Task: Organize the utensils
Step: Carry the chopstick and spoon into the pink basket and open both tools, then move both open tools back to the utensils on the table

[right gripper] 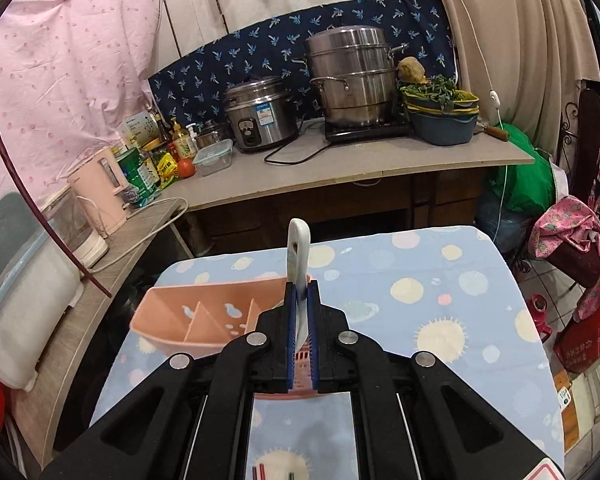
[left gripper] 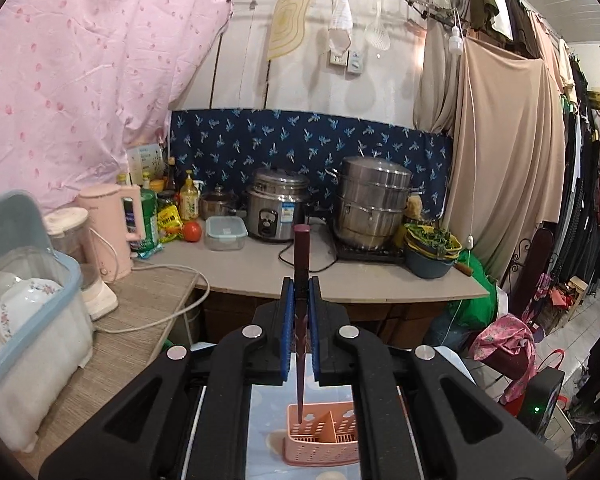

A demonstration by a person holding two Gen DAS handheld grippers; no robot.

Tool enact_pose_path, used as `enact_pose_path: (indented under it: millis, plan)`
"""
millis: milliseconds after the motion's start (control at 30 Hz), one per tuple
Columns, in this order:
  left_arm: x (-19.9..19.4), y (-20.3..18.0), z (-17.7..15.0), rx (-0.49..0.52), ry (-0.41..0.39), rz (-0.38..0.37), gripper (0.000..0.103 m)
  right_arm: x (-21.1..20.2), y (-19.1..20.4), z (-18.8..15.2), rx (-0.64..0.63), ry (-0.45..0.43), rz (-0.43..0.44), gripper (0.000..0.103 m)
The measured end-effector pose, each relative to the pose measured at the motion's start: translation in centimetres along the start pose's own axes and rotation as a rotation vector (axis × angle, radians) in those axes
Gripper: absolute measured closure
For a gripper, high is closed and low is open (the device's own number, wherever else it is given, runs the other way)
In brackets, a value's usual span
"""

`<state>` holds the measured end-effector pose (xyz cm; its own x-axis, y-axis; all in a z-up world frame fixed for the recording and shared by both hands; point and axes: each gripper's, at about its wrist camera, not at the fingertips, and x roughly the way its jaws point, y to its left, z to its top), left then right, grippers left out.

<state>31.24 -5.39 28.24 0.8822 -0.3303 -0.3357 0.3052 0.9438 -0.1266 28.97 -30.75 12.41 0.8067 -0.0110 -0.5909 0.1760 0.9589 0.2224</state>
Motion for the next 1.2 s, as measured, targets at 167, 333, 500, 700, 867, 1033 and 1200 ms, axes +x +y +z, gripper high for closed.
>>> enact_pose_path:
  millis: [167,333,500,700,867,1033,1200]
  plan:
    - [3.5,-0.2,-3.0,0.004,0.069,-0.002,0.096,3.0,-0.4,-0.8,-0.003,0.048,-0.016,0.097]
    - [6.5,0.6,-5.8,-0.004,0.134,0.011,0.096,4.8,-0.2,-1.9,-0.010,0.088,-0.003,0.097]
    - [7.1,1.4,-7.2,-0.019,0.147,0.020,0.092,5.0,-0.1,-2.5,-0.007,0.088,0.000,0.096]
    - [5.7,2.4,-8.4,-0.028,0.149,0.034,0.059,2.9,-0.2,-3.1,-0.005,0.065,0.006,0.092]
    - [3.3,2.9,-9.6,-0.018,0.155,0.046,0.056,-0.4,-0.3,-4.5,0.002,0.050,0.020,0.080]
    - [0.4,3.5,-12.3,-0.004,0.203,0.059,0.056,-4.0,-0.4,-7.2,0.002,0.054,0.026,0.079]
    - [-2.2,4.4,-16.3,-0.001,0.264,0.074,0.056,-7.4,-0.5,-11.2,-0.019,0.069,0.001,0.076]
